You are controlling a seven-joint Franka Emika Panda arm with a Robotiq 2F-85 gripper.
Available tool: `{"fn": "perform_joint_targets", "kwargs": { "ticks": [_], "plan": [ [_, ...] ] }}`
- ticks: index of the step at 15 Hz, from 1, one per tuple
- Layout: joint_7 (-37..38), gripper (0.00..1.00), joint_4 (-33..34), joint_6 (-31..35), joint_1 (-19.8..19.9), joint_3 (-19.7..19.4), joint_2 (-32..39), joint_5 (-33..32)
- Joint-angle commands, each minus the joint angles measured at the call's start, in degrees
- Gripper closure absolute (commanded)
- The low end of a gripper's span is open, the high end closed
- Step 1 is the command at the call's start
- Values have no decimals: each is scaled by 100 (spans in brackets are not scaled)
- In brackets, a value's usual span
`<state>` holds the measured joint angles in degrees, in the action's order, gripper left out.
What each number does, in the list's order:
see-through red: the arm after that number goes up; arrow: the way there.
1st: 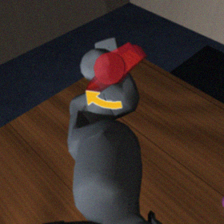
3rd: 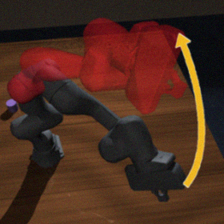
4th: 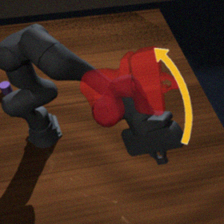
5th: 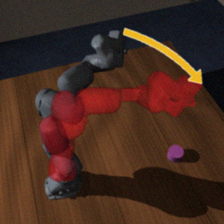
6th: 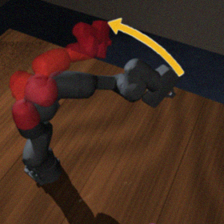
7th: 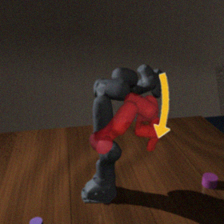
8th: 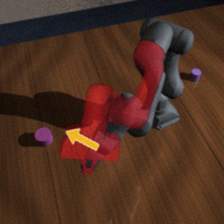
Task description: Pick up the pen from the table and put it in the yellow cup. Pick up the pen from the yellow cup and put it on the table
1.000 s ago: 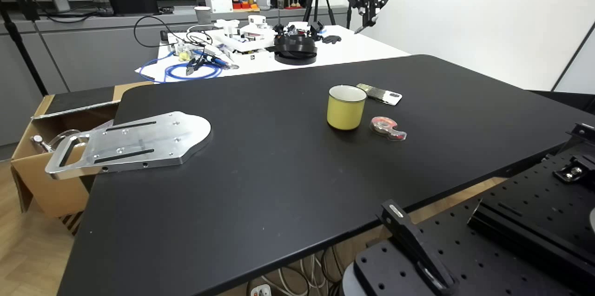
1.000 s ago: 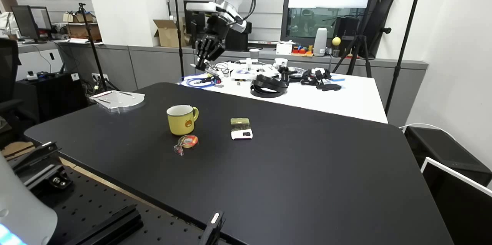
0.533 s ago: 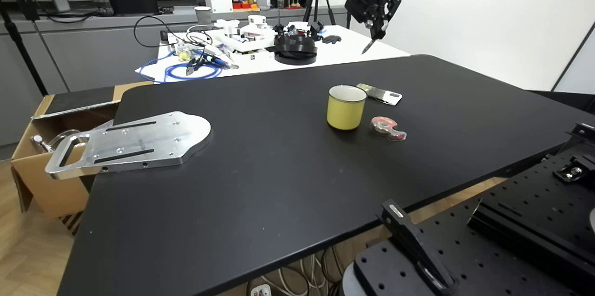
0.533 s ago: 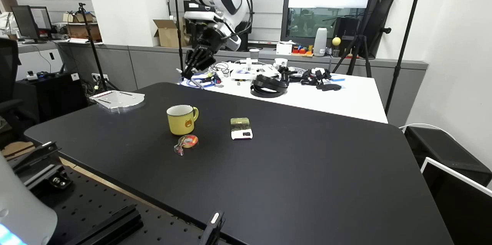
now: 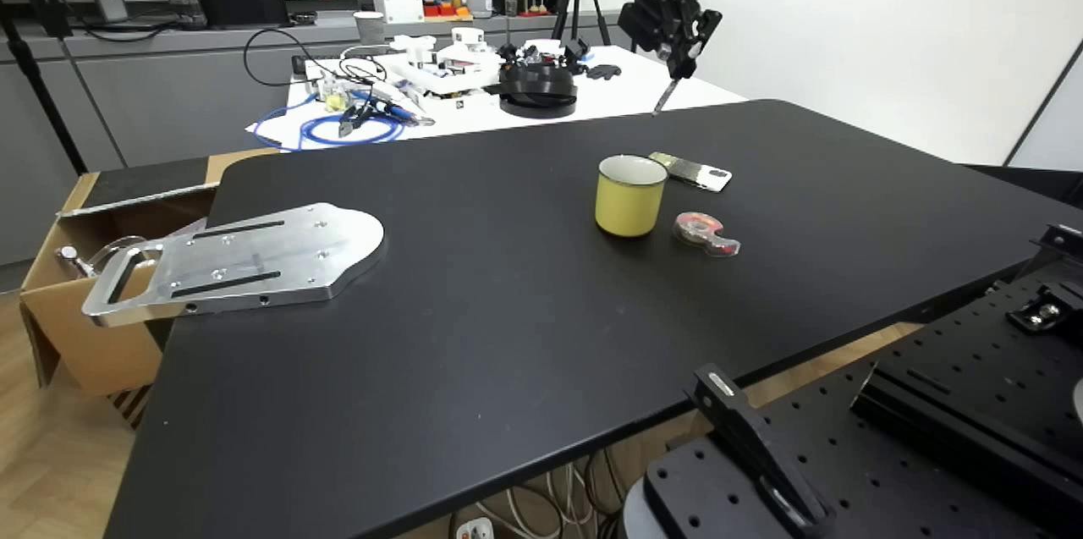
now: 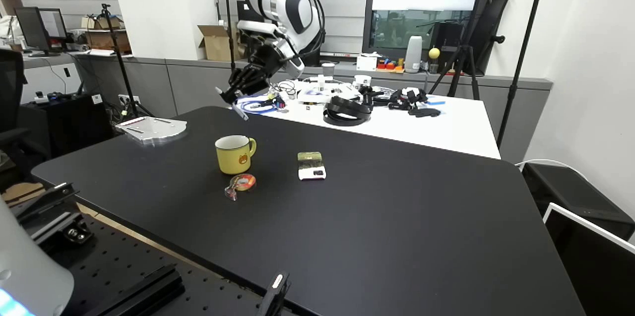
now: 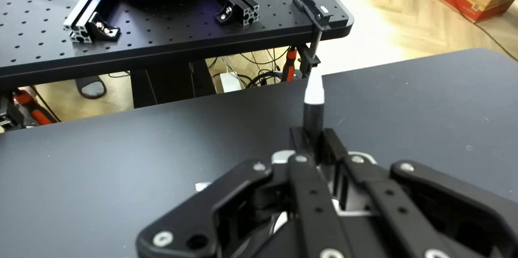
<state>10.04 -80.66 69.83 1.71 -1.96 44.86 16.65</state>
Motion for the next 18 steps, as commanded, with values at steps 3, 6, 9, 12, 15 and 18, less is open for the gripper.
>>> {"fn": "perform_joint_targets", "kwargs": {
  "ticks": [3, 6, 9, 12, 15, 18],
  "plan": [
    [137, 97, 376, -350, 77, 42, 327, 322],
    [151, 97, 439, -376, 76, 51, 477, 439],
    [181, 97, 530, -435, 94, 52, 651, 567],
    [156, 97, 611, -406, 101, 52, 812, 633],
    [131, 97, 750, -340, 136, 52, 1005, 695],
    [105, 97, 889, -302, 185, 49, 1173, 706]
  ]
}}
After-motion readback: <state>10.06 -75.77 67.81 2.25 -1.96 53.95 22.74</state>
